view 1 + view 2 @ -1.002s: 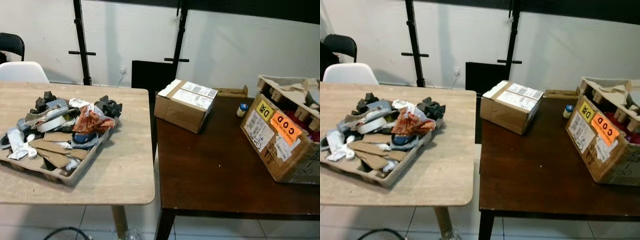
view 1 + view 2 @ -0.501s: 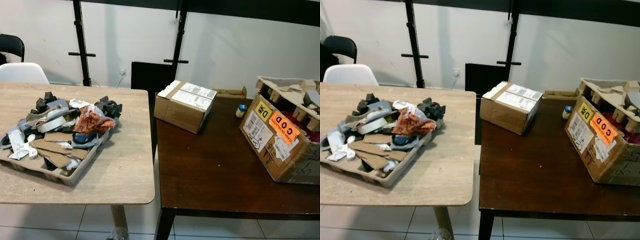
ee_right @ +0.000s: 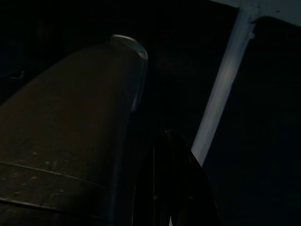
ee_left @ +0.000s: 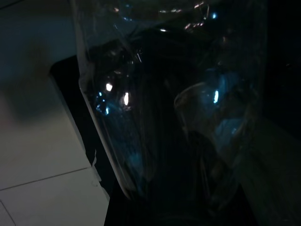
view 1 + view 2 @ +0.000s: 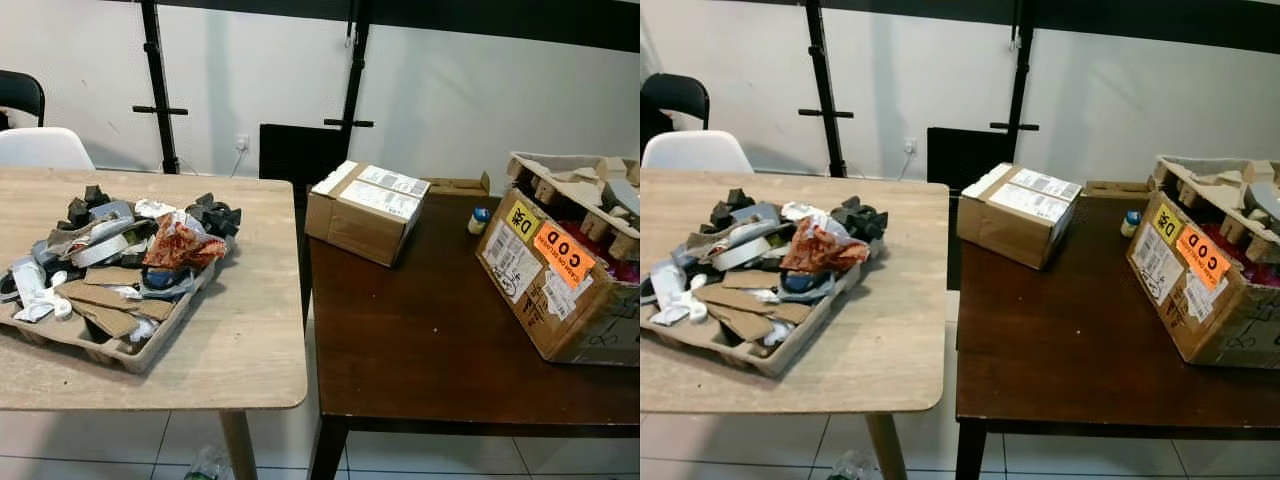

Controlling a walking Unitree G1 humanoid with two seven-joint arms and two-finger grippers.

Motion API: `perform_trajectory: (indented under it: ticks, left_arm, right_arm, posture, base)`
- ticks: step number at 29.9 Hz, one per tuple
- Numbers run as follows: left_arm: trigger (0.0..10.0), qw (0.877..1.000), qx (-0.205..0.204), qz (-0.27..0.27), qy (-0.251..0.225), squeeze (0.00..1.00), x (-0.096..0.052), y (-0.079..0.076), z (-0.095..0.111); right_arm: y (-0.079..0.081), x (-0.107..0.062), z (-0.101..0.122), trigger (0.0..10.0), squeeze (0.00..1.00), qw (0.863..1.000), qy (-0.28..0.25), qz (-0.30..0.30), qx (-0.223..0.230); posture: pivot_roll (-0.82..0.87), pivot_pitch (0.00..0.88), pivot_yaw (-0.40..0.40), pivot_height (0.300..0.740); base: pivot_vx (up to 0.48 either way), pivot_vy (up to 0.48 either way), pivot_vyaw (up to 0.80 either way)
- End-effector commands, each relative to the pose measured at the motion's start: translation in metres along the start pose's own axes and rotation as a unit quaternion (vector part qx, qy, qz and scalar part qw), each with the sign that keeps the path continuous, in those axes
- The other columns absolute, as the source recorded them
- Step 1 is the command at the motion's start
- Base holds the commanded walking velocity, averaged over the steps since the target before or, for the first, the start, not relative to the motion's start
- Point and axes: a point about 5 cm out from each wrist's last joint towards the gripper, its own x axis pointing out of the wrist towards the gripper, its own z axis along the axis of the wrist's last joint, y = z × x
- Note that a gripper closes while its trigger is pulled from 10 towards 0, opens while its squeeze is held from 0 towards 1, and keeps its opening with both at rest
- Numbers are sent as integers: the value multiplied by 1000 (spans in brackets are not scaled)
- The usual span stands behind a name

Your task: Picking trash to rubbish bin

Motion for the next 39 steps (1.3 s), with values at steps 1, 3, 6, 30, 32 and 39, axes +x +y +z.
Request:
perform_trajectory:
  ticks: [1,3,6,30,32,39]
  left_arm:
    - [10000,1000,2,2,11,0,1,-4,-5]
    - [10000,1000,-1,7,5,0,2,-5,-5]
    - [10000,1000,-1,13,-5,0,3,-6,-3]
    - [10000,1000,2,8,16,0,7,-16,-8]
    - [10000,1000,2,8,16,0,7,-18,-8]
    - [10000,1000,2,-3,21,0,8,-34,-13]
  right_arm:
    - [1,0,-15,10000,0,1000,22,-2,14]
    - [1,0,-17,10000,0,1000,24,-5,15]
    - [1,0,-20,10000,0,999,20,-21,28]
    - [17,2,-27,10000,0,999,25,-26,41]
    - [17,2,-27,10000,0,998,25,-25,42]
    - [17,2,-28,10000,0,999,26,-24,39]
  posture:
    - [-26,164,-46,740]
    - [-27,164,-46,740]
    - [-30,164,-41,740]
    - [-44,112,-37,740]
    - [-44,112,-37,740]
    - [-48,111,-42,740]
  base:
    - [0,0,0]
    - [0,0,0]
    - [0,0,0]
    - [0,0,-73]
    - [0,0,-800]
    - [0,0,-800]
